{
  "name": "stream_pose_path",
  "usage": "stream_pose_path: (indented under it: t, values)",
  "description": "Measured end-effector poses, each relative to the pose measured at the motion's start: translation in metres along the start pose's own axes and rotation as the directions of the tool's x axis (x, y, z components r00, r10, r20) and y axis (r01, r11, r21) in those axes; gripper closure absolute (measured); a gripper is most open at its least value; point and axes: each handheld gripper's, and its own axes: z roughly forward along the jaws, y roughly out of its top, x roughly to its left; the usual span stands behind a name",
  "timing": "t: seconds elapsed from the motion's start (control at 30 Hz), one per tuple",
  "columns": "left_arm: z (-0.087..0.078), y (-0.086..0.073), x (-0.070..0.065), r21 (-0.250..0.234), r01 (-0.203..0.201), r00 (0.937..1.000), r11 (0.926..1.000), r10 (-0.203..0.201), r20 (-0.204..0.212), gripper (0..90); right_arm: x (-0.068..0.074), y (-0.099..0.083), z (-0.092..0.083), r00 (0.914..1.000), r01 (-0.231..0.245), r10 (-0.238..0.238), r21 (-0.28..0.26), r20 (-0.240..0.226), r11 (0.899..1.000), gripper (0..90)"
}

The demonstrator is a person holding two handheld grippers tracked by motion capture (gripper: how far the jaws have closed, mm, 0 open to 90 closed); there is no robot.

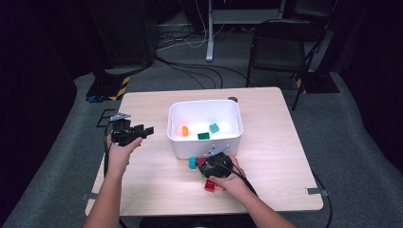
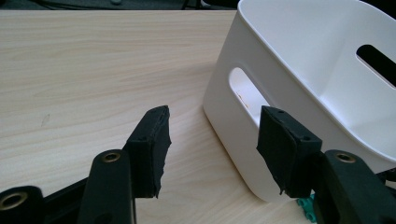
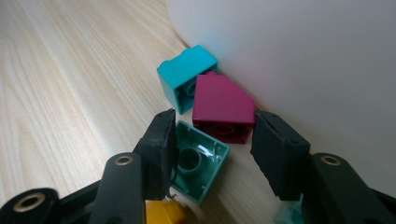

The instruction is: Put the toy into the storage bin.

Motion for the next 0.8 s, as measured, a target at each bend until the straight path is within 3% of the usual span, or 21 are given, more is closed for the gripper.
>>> stream_pose_path:
  t: [0.37,0.53,0.6,0.8]
  values:
    - [0.0007,-0.0004,0.0008,0.002,0.002,1.0000,1.0000,-0.002,0.001,43.4,0.0022,0.0065,0.0080,0.9989,-0.044,0.044,-0.009,0.017,0.999,53.7]
    - [0.0007,-0.0005,0.0008,0.003,0.001,1.0000,1.0000,-0.001,0.001,43.4,0.0034,0.0078,0.0088,0.9990,-0.042,0.042,-0.003,0.017,0.999,57.7]
    - [0.0007,-0.0005,0.0008,0.003,0.001,1.0000,1.0000,-0.001,0.000,43.4,0.0041,0.0082,0.0088,0.9995,-0.019,0.019,-0.006,0.023,1.000,58.5]
    - [0.0008,-0.0007,0.0011,0.006,0.003,1.0000,1.0000,-0.003,0.001,43.4,0.0046,0.0087,0.0083,0.9995,-0.029,0.029,0.001,0.015,1.000,57.4]
